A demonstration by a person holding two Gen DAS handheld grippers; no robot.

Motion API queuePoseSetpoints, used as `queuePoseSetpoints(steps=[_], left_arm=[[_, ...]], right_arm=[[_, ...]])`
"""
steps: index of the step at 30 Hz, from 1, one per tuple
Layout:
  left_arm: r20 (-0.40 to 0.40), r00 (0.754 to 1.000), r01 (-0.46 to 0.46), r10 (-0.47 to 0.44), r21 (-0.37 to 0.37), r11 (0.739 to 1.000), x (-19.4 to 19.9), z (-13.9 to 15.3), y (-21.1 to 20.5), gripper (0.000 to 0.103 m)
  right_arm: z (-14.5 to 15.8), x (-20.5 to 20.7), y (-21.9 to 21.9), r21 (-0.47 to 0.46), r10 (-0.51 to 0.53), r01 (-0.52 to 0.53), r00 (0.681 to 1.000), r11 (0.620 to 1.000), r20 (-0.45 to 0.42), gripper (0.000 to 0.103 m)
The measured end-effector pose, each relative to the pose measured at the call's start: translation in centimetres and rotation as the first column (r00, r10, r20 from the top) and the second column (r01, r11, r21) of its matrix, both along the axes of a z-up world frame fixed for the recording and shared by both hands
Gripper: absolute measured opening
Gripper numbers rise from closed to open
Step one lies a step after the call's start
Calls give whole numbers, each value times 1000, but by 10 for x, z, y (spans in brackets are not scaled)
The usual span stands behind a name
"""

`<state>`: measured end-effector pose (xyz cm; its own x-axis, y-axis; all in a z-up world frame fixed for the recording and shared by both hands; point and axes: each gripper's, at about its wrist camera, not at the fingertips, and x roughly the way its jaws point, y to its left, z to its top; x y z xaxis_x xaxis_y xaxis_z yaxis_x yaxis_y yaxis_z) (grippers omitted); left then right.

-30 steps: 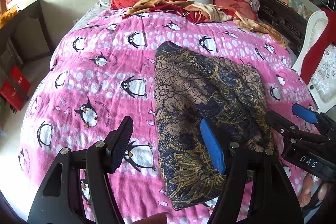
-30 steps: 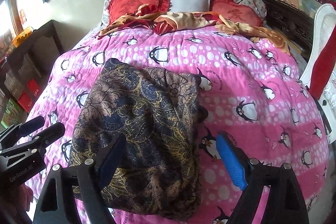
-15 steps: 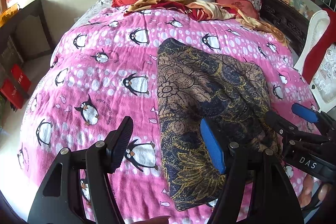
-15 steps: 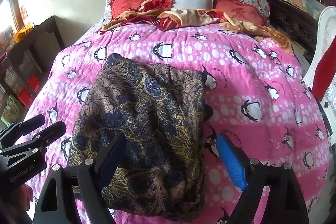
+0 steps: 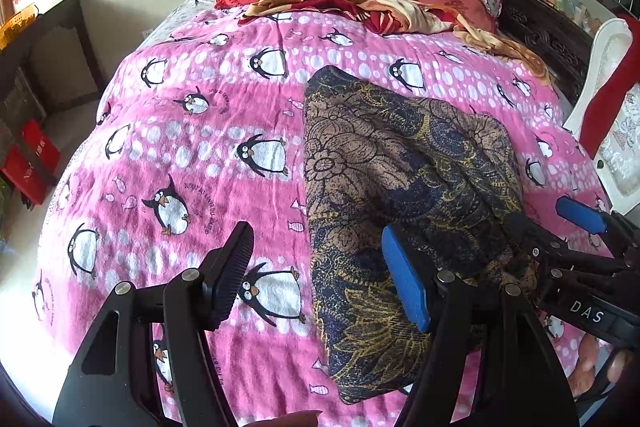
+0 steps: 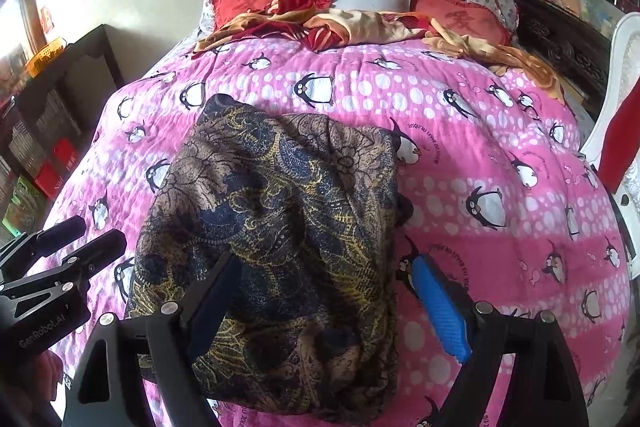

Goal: Fold small clothes

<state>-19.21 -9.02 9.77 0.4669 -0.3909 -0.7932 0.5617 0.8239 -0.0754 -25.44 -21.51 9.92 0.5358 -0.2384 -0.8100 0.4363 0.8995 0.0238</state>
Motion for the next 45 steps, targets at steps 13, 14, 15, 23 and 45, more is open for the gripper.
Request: queuePoseSetpoints(steps=[13, 14, 15, 23, 45], left_arm=[[-18, 1000, -10, 10, 6, 1000, 6, -7, 0, 67], [-19, 1000, -10, 10, 7, 1000, 7, -7, 0, 67], [-20, 1000, -10, 10, 9, 1000, 7, -8, -1, 67], [-20, 1000, -8, 9, 13, 1000, 9, -10, -2, 67], [-26, 1000, -11, 12, 19, 1000, 16, -13, 1, 67]], right_arm=[[-6, 7, 2, 7, 7, -7, 1000, 1000, -17, 86], [-7, 8, 2, 8, 7, -7, 1000, 1000, -19, 86], [-7, 8, 1, 9, 7, -7, 1000, 1000, -20, 86], [-10, 12, 3, 11, 12, -12, 1000, 1000, -29, 86], [-11, 20, 6, 3, 30, -30, 999, 1000, -37, 86]])
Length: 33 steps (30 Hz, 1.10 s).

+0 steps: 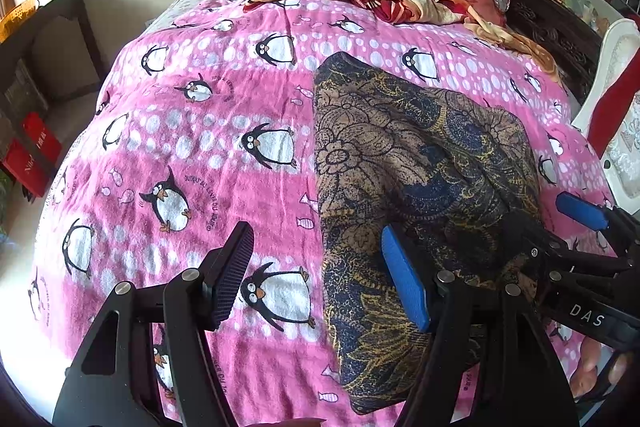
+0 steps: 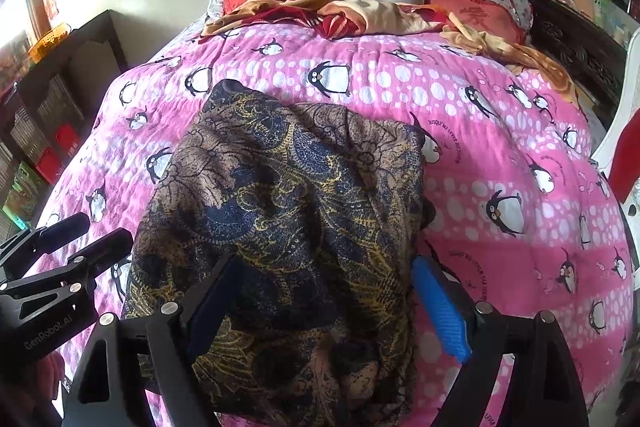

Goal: Fold small clothes

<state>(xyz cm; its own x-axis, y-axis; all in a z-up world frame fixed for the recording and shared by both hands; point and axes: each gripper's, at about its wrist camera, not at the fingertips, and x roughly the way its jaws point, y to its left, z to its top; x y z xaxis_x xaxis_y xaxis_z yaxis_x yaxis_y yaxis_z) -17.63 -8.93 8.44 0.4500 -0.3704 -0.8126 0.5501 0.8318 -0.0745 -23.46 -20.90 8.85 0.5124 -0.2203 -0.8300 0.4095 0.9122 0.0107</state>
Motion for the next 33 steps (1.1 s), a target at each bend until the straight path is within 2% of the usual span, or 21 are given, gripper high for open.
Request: queuePoseSetpoints(steps=[33], left_arm=[[-10, 1000, -13, 13, 5, 1000, 1, -5, 2, 67]], right_arm=[[-8, 4, -2, 18, -2, 2, 1000, 1000, -17, 86]])
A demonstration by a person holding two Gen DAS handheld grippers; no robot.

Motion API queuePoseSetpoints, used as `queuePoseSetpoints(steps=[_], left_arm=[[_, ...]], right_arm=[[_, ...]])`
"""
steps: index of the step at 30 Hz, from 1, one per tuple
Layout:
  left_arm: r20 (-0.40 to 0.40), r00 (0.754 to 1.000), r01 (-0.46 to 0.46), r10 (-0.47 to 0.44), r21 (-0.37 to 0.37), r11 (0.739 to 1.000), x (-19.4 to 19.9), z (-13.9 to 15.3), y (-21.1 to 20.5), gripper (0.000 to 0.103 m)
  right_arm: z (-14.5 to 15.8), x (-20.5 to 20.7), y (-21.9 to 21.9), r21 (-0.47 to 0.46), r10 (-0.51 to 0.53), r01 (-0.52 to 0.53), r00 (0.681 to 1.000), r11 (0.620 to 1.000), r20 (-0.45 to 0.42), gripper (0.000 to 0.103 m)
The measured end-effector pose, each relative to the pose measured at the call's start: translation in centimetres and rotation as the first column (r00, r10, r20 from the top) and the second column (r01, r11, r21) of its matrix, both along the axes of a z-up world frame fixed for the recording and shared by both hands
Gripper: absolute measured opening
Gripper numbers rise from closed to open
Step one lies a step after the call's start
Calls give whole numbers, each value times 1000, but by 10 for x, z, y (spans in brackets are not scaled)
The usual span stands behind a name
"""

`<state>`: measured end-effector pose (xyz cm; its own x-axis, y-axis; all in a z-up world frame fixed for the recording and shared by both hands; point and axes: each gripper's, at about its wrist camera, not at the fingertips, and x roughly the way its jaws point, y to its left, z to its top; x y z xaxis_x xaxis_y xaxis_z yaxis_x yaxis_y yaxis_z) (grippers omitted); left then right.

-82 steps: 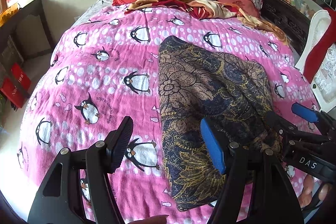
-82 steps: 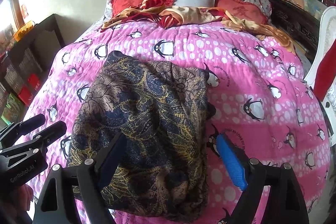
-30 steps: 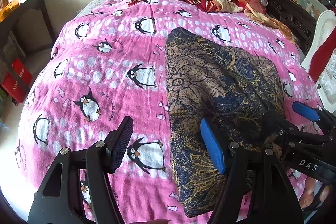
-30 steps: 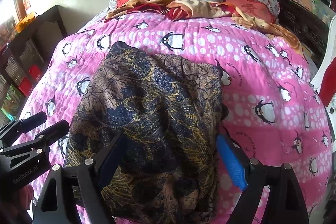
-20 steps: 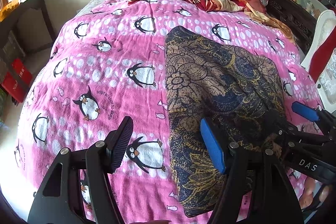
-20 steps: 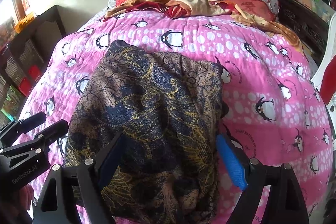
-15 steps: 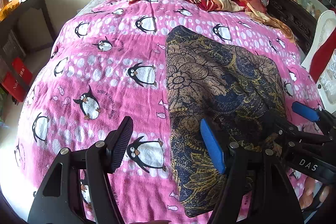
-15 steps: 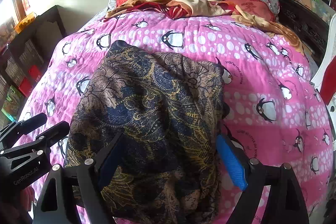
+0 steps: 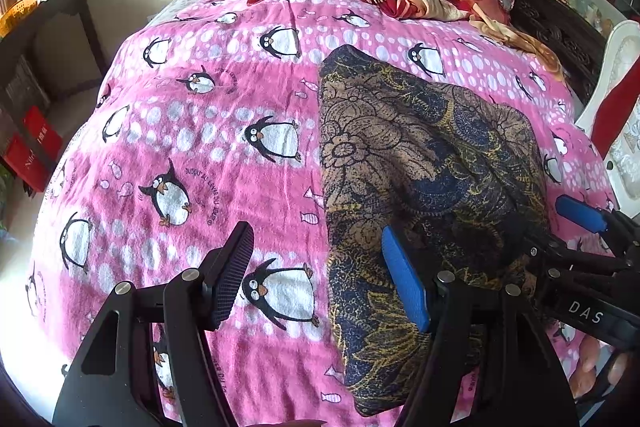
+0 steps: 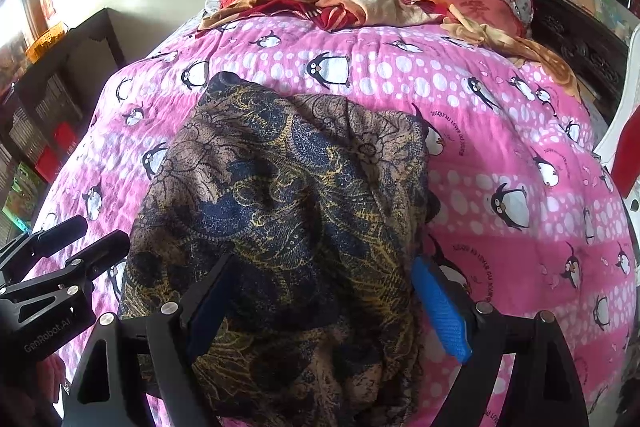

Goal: Fold small clothes

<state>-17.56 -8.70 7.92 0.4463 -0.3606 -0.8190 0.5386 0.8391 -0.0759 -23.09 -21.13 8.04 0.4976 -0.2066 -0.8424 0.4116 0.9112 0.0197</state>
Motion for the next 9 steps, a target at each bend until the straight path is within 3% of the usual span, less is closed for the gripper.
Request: queuePoseSetpoints(steps=[9], left_arm=[[-7, 1000, -13, 13, -13, 1000, 10, -9, 3, 67]], right_arm=[[-13, 1, -6, 25, 12, -12, 1000, 1000, -14, 86]])
